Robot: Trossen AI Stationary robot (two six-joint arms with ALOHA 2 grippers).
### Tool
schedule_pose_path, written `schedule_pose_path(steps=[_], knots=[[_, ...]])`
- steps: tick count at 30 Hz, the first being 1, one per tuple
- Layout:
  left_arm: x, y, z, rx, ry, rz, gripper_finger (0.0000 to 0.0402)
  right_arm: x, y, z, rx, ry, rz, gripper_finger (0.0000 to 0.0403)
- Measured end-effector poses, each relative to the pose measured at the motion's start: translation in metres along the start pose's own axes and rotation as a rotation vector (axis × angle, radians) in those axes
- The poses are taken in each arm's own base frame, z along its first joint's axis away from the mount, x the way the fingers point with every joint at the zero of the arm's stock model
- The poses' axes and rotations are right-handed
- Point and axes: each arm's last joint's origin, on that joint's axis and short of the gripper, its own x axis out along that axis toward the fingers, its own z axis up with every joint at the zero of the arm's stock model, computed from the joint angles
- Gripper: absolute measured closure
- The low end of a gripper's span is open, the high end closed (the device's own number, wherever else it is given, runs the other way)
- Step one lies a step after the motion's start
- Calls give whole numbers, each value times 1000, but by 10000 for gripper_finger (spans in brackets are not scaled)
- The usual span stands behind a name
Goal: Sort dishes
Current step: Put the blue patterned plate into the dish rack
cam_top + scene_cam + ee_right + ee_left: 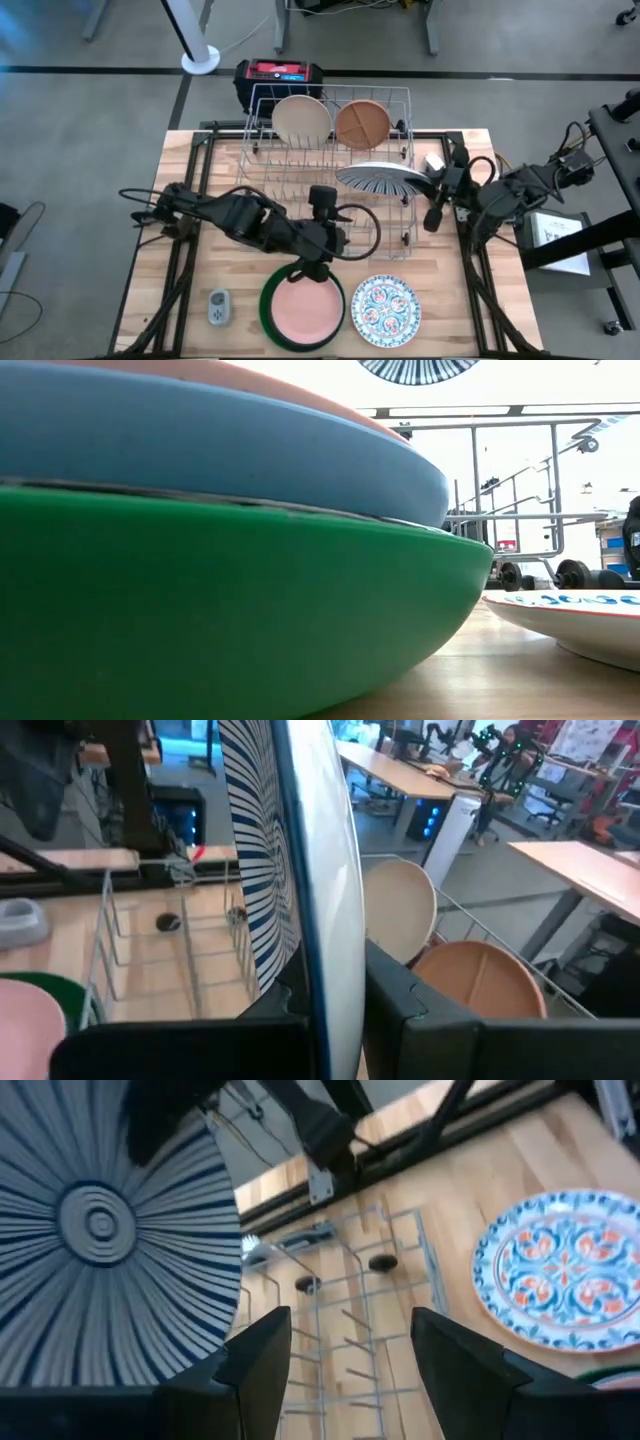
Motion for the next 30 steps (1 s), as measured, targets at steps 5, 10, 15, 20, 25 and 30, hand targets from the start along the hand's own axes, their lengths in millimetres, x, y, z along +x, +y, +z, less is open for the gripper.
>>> schedule_pose_path(steps=[5, 10, 15, 20, 25, 30], knots=[[21, 7, 1, 67, -63, 19, 205, 6, -13, -3, -7, 33, -111, 381], [20, 43, 1, 52, -183, -49, 205, 12, -33, -6, -8, 69, -202, 381], [2, 59, -11, 29, -223, -129, 205, 12, -51, -10, 13, 83, -247, 381], [-16, 64, -36, 46, -259, -91, 205, 19, -63, -16, 40, 115, -314, 381], [-50, 75, -72, -38, -368, -11, 205, 33, -67, -22, 35, 144, -342, 381], [-57, 65, -110, -61, -433, 66, 205, 59, -69, -26, 23, 155, -300, 381]])
